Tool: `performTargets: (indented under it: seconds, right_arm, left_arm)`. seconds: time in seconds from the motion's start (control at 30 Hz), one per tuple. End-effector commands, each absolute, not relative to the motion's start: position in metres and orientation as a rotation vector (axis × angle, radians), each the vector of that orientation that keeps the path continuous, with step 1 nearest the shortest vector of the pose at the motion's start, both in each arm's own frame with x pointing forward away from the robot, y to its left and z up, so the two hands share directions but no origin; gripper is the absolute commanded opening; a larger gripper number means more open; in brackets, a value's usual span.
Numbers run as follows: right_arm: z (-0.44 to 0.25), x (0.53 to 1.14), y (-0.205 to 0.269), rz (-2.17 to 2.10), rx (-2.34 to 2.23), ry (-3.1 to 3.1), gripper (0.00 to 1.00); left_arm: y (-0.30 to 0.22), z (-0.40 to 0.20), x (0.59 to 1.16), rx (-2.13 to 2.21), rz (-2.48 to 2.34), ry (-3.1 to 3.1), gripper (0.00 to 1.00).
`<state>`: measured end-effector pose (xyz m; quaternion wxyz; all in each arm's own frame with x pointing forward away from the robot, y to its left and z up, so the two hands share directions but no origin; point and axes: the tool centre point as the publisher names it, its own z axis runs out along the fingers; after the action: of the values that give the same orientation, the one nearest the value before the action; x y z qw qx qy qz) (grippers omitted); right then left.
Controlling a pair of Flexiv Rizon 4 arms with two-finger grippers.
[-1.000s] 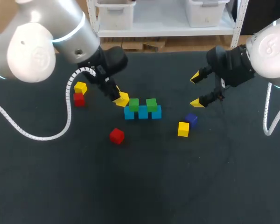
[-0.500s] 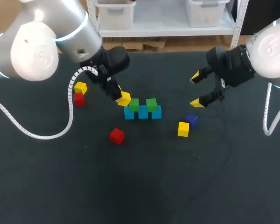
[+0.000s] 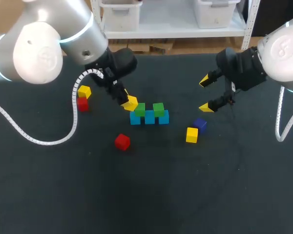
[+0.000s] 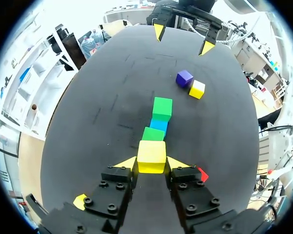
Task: Place the blue cubes, place green cubes on the blue cubes, place the yellow cubes on the green cubes, then place the red cubes on the yellow cubes, and place purple cube on the red cubes.
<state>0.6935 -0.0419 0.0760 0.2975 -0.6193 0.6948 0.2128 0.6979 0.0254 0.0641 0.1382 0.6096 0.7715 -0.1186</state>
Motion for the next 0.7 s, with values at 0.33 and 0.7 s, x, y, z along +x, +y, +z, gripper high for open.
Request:
performTargets:
  seconds: [0.33, 0.7]
  right_arm:
    - [0.0756, 0.6936, -0.0423, 0.569, -1.645, 1.843, 1.0]
    - [0.0756, 0.6936, -0.0423, 0.569, -1.645, 1.843, 1.0]
  left_arm:
    - [0.022, 0.0634, 0.701, 1.782, -0.345, 2.224, 0.0]
    - [0.0211, 0.0634, 0.7013, 1.785, -0.344, 2.223, 0.0]
